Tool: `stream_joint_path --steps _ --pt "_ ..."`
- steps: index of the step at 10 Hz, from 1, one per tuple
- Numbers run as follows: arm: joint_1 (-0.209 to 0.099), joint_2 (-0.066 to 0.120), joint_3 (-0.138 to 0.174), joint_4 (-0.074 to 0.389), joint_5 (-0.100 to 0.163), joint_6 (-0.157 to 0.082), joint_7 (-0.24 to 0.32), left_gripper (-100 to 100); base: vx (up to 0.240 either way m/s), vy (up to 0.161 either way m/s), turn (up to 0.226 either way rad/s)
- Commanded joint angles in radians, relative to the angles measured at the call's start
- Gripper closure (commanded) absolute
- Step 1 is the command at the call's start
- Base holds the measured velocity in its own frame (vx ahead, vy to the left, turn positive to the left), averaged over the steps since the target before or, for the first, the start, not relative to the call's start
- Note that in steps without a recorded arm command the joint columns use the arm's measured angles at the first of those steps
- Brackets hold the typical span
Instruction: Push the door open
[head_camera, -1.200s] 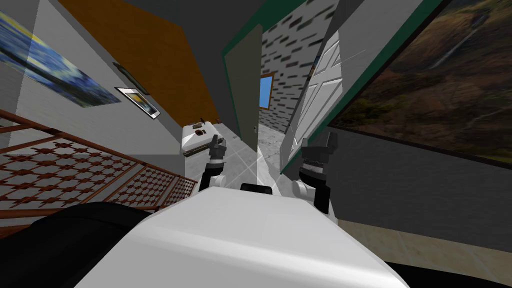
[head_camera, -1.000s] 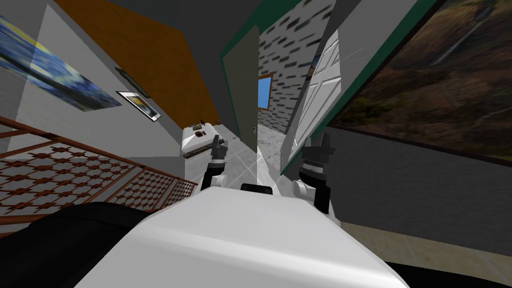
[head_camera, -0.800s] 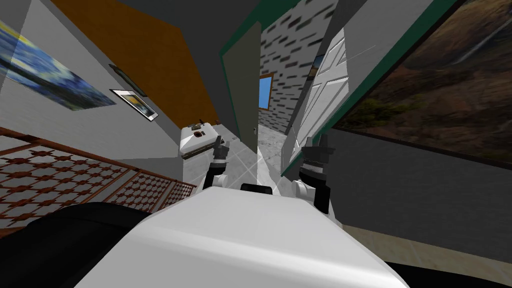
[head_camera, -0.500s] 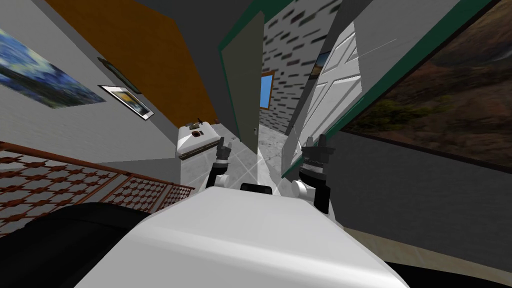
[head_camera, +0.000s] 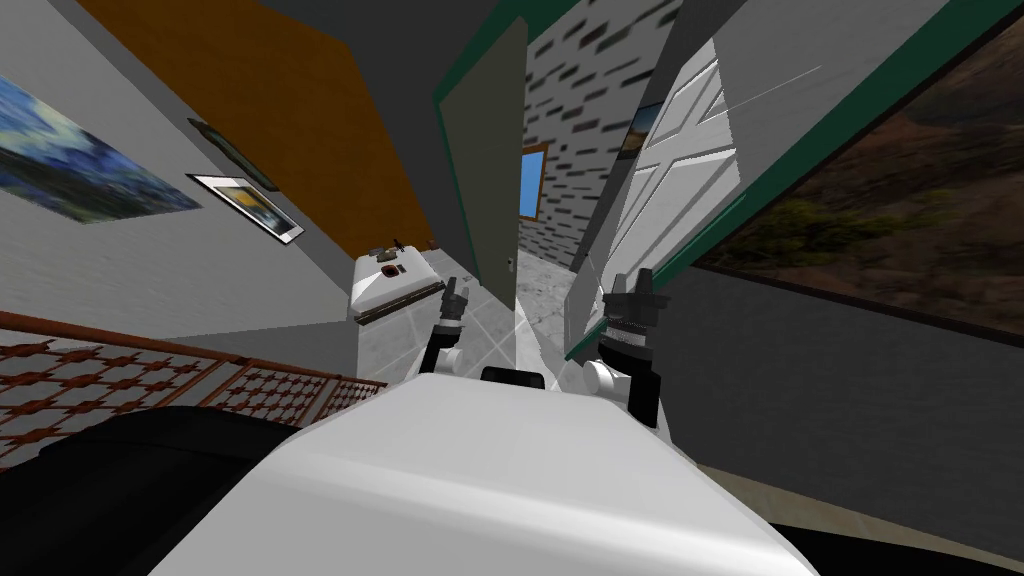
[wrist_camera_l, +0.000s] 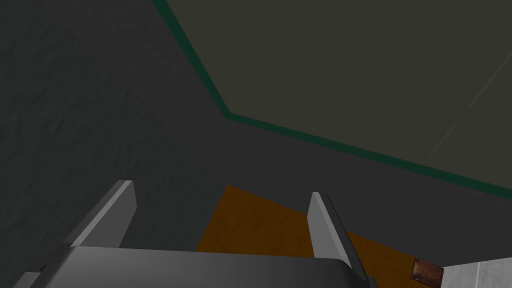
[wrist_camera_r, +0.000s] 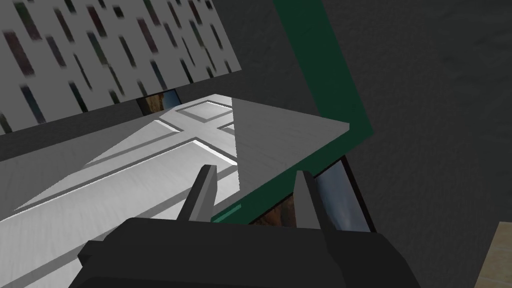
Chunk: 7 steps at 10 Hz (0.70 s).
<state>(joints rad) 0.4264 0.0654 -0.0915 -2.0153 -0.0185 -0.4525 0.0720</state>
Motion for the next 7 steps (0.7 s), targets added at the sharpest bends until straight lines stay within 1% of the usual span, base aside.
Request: stream_joint_path --steps 1,5,6,7 --pt "-0.010 0.004 -0.008 0.032 -0.004 -0.012 0.003 -100 0.102 0.044 -0.018" --pt "-0.046 0.012 -0.027 0.116 -0.014 -0.034 0.011 -100 0.101 0.037 -0.018" --pt "-0.065 0.016 -0.036 0.159 -0.019 -0.045 0.015 -100 0.126 0.069 -0.026" --pt "-0.075 0.017 -0.042 0.183 -0.022 -0.051 0.018 -100 0.137 0.064 -0.035"
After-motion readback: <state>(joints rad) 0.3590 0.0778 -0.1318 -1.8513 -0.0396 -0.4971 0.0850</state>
